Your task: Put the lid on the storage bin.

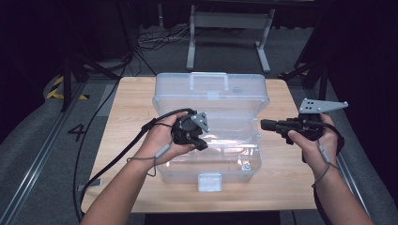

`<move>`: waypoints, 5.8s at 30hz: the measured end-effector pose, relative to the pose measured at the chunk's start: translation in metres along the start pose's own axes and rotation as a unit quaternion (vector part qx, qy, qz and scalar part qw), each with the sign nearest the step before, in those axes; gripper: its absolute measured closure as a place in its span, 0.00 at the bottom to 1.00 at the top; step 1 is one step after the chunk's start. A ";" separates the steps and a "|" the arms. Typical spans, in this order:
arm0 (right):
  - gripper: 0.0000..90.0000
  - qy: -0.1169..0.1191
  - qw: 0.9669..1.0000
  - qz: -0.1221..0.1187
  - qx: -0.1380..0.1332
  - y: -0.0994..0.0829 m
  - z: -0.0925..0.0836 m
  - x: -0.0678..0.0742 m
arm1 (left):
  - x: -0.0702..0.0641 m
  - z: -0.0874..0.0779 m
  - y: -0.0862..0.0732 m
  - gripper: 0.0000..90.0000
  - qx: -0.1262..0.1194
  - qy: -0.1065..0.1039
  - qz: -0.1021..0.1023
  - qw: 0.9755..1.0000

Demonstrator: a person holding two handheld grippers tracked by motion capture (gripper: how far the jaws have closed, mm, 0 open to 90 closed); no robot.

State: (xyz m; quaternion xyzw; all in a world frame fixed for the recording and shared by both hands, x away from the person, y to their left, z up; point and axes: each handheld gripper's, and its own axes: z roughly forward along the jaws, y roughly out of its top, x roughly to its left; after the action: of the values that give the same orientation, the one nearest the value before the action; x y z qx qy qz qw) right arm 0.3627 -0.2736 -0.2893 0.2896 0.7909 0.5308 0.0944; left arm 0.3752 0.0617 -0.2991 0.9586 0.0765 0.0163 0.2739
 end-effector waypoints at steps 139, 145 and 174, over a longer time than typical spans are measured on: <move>1.00 0.002 0.997 0.041 0.058 -0.051 -0.006 0.024 | 0.063 -0.048 -0.205 0.37 -0.155 0.228 -0.341 0.899; 1.00 0.003 0.996 0.039 0.077 -0.052 -0.004 0.026 | 0.065 -0.046 -0.207 0.37 -0.155 0.231 -0.341 0.898; 1.00 -0.003 0.989 0.045 0.138 -0.065 0.003 0.028 | 0.079 -0.036 -0.213 0.37 -0.158 0.227 -0.358 0.892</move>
State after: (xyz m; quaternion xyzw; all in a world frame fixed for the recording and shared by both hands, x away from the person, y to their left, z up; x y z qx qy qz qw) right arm 0.3180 -0.2736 -0.3442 0.3368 0.8425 0.4192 0.0316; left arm 0.4208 0.2708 -0.3819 0.7806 0.4707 0.1464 0.3843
